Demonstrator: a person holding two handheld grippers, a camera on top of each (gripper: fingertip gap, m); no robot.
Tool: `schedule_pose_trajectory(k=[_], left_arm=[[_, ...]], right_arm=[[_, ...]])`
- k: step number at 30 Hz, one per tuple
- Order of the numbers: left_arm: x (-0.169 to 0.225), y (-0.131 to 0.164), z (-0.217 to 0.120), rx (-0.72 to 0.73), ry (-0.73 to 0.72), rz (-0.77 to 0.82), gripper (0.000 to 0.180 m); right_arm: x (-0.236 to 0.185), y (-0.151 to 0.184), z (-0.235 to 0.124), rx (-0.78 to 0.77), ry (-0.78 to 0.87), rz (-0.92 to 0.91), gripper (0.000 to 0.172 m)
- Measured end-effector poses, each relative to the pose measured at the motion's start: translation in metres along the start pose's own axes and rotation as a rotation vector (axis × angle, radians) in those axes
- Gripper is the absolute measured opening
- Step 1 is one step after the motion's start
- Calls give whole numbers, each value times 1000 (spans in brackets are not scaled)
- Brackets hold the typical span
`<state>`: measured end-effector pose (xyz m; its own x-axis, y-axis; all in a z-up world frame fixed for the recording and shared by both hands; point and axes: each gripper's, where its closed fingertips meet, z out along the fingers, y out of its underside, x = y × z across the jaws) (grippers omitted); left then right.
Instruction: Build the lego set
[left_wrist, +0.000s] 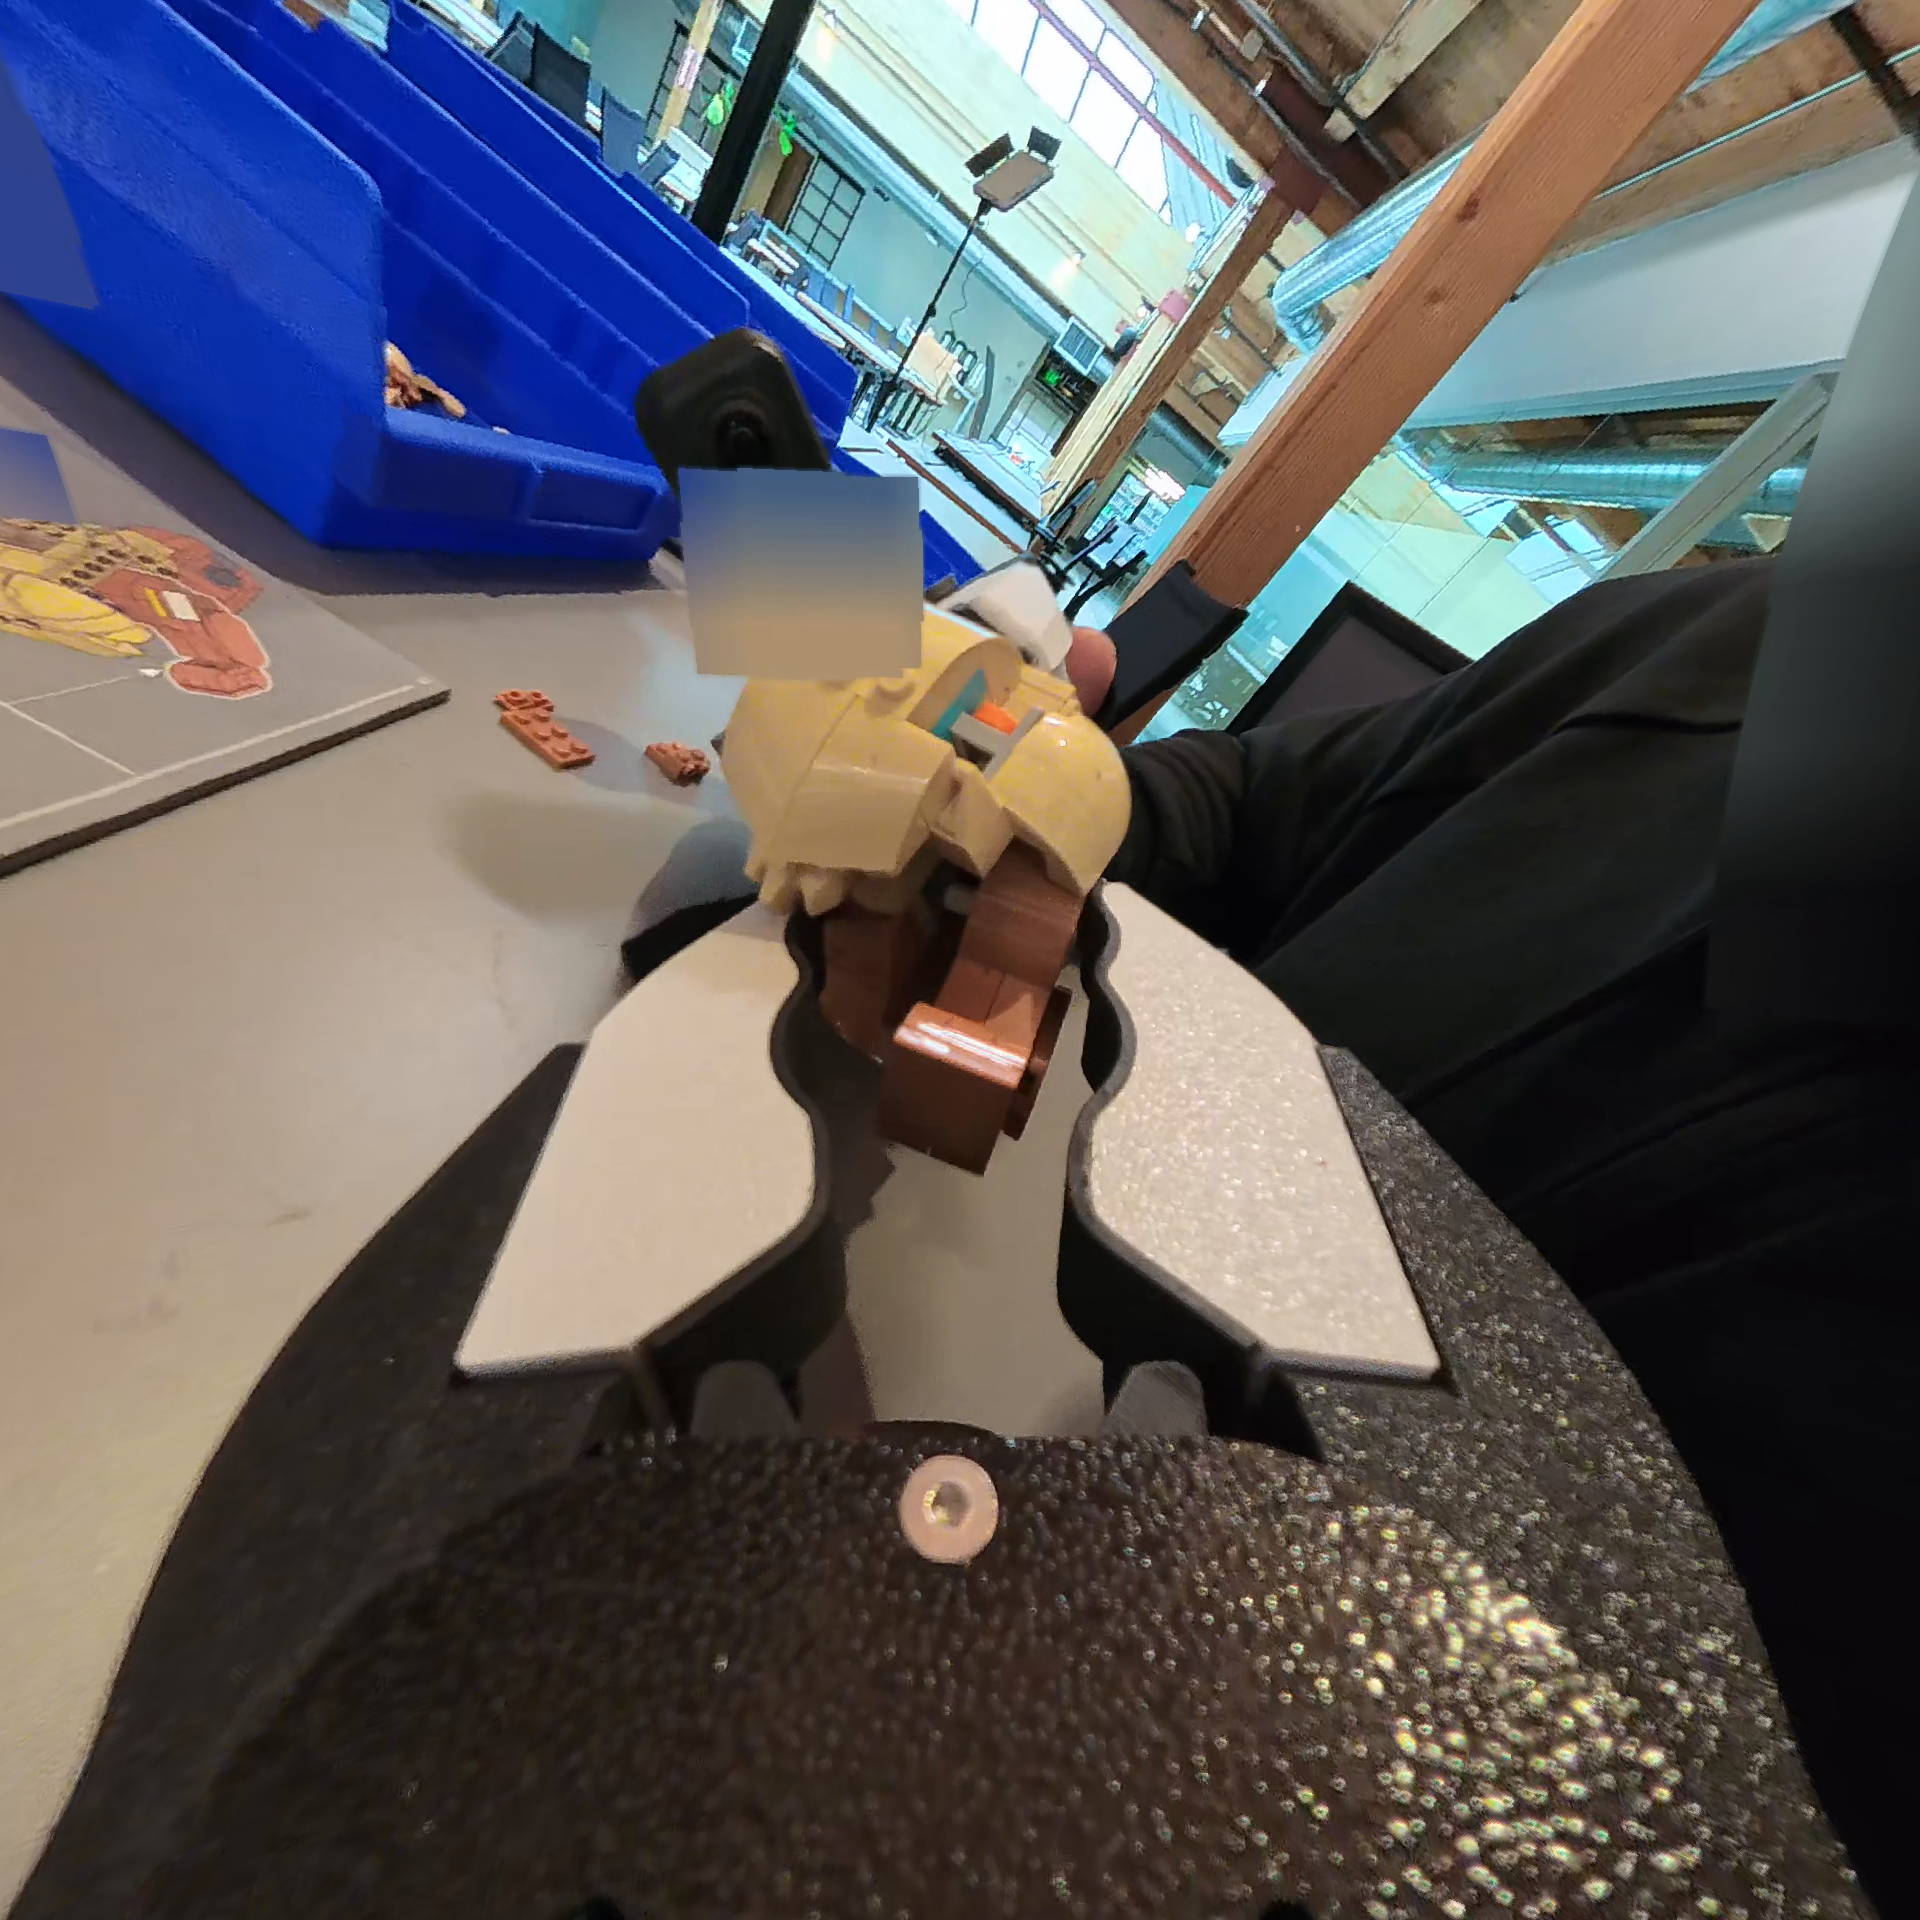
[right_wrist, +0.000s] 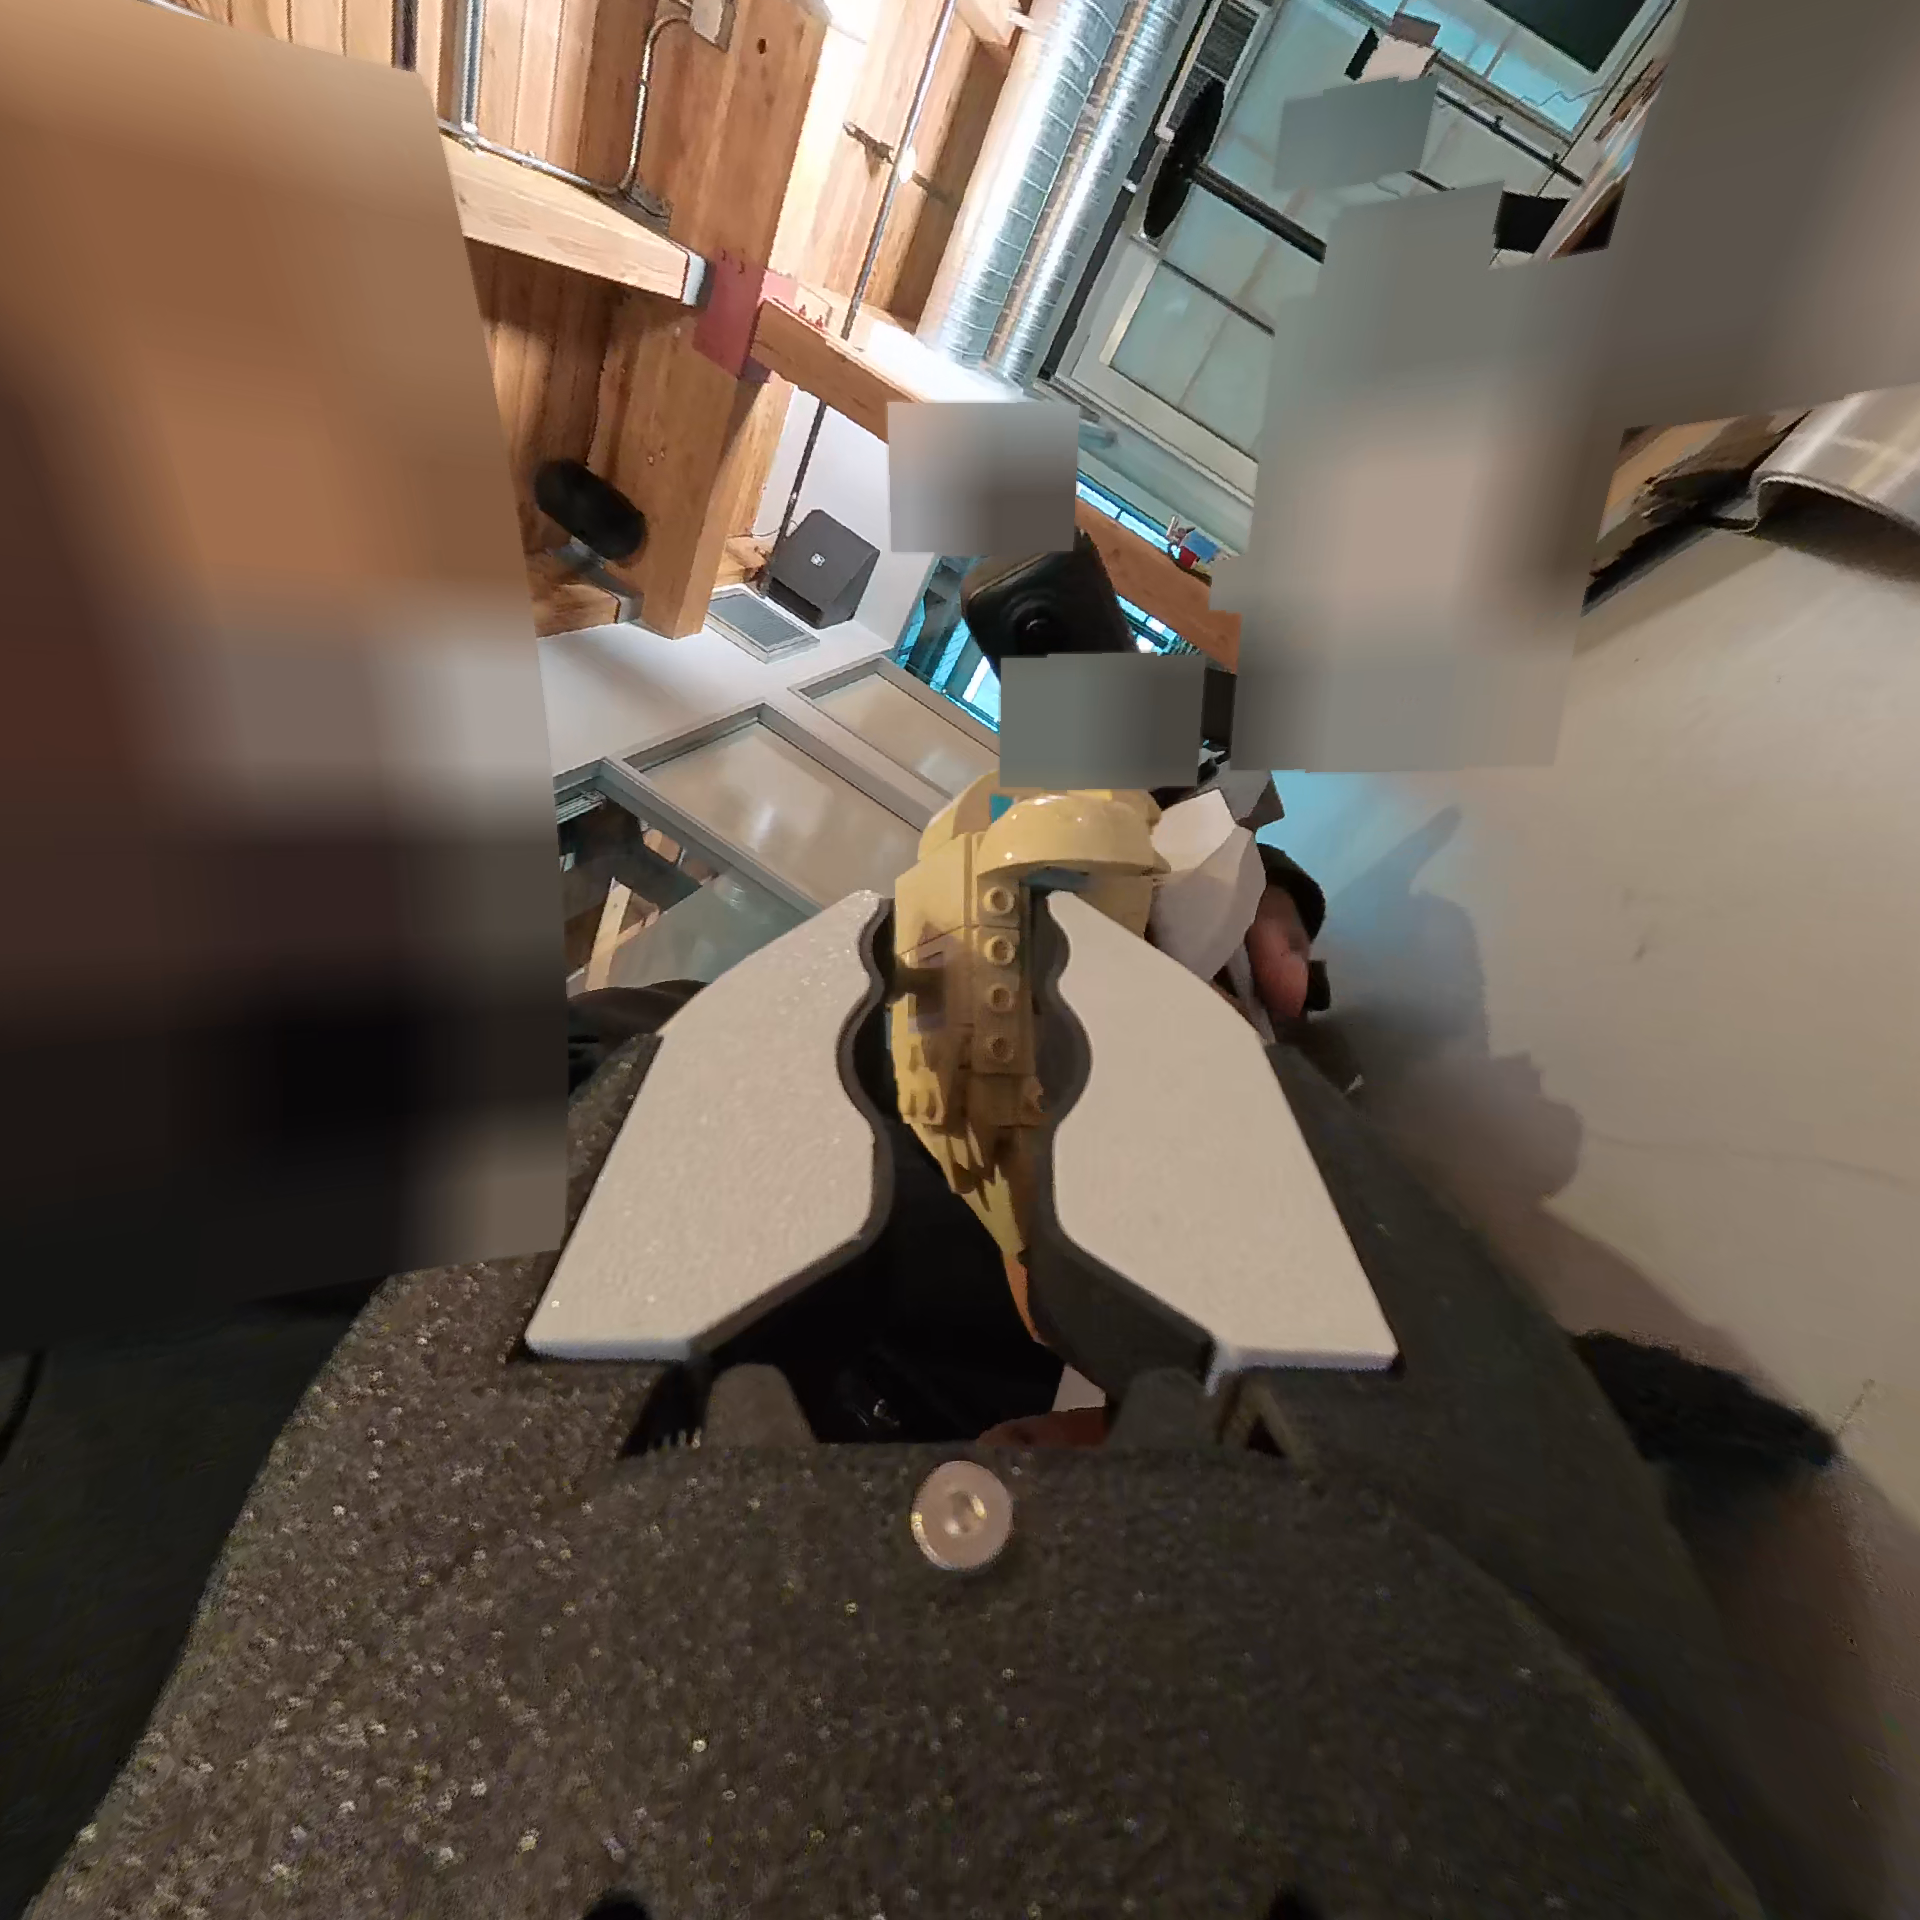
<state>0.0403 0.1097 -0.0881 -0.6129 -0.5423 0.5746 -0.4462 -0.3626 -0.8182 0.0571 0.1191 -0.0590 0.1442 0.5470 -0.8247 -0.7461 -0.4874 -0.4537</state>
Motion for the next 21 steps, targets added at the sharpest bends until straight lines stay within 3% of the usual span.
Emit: schedule_pose_trajectory(k=[14,21], left_arm=[[15,-19,-4,142,170,-122,45],[14,-24,-5,190,180,-165,45]], right_arm=[[-21,-8,7,29,-60,-19,24],[-21,-12,4,41,-7,-83,25]])
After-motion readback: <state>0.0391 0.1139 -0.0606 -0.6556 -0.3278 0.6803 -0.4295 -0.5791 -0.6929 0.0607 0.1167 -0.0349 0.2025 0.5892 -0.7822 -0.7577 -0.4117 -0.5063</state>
